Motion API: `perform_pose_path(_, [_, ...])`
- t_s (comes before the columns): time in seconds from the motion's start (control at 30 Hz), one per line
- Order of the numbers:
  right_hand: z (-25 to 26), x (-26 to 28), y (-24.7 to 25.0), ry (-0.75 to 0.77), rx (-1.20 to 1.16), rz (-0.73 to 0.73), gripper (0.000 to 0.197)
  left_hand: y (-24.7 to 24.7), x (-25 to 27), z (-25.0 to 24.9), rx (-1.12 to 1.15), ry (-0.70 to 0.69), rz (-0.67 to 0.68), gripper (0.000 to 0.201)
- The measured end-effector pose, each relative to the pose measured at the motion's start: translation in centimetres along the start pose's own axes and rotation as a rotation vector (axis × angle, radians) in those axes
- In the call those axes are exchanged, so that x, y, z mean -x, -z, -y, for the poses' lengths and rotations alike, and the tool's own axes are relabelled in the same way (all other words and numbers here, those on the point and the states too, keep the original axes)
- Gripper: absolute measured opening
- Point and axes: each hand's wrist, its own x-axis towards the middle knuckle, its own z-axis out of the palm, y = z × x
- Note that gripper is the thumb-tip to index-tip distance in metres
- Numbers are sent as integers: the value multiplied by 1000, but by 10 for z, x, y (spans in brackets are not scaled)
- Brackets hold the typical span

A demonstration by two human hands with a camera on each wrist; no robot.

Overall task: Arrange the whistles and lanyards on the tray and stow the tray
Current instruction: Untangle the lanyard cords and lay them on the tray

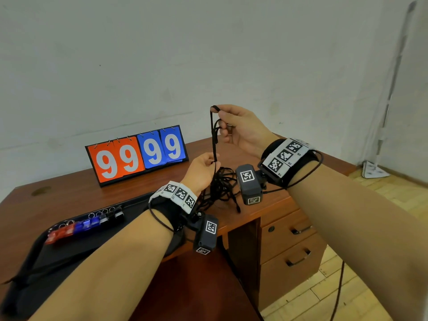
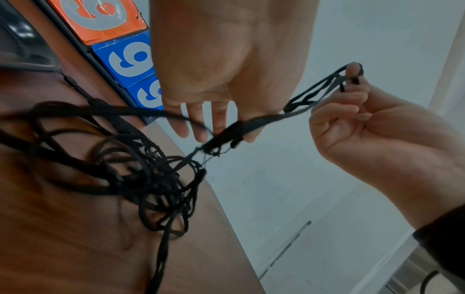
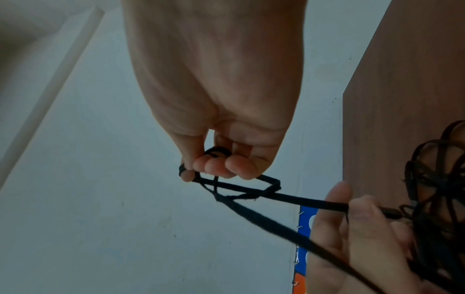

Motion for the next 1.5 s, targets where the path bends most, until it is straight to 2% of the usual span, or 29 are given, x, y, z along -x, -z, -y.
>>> perform_pose_path(0.07, [1, -2, 5, 4, -3, -27, 24, -2, -4, 0, -28, -2, -7, 15])
perform_pose_path(0.27, [-10, -4, 30, -19, -73, -209, 19, 8, -9, 9, -28, 62, -37, 28])
perform_pose_path(0.53, [-40, -5, 47, -109, 90, -391, 16, 29, -17, 20, -31, 172, -132, 21])
perform_pose_path(0.83, [-72, 3, 58, -259, 313, -419, 15, 40, -17, 23, 21, 200, -156, 17])
perform_pose_path(0.93, [-78, 7, 60, -307, 422, -394, 16, 42, -15, 18, 30, 206, -144, 16])
perform_pose_path(1.0, [-82, 10, 59, -345, 580, -348, 22, 43, -13, 17, 11, 188, -133, 18])
perform_pose_path(1.1, [-81, 10, 53, -312, 917, -237, 36, 41, -11, 15, -19, 148, -122, 19])
perform_pose_path(1.23, [-79, 6, 37, -294, 1211, -22, 51, 35, -9, 13, -72, 103, -116, 18])
perform_pose_path(1.3, [-79, 5, 28, -206, 1174, 32, 52, 31, -8, 14, -100, 84, -100, 18])
perform_pose_path(1.4, [-77, 6, 11, -65, 989, 162, 45, 28, -7, 15, -151, 51, -77, 17])
perform_pose_path(1.5, [-79, 7, 7, -65, 926, 174, 27, 24, -8, 18, -178, 26, -68, 15])
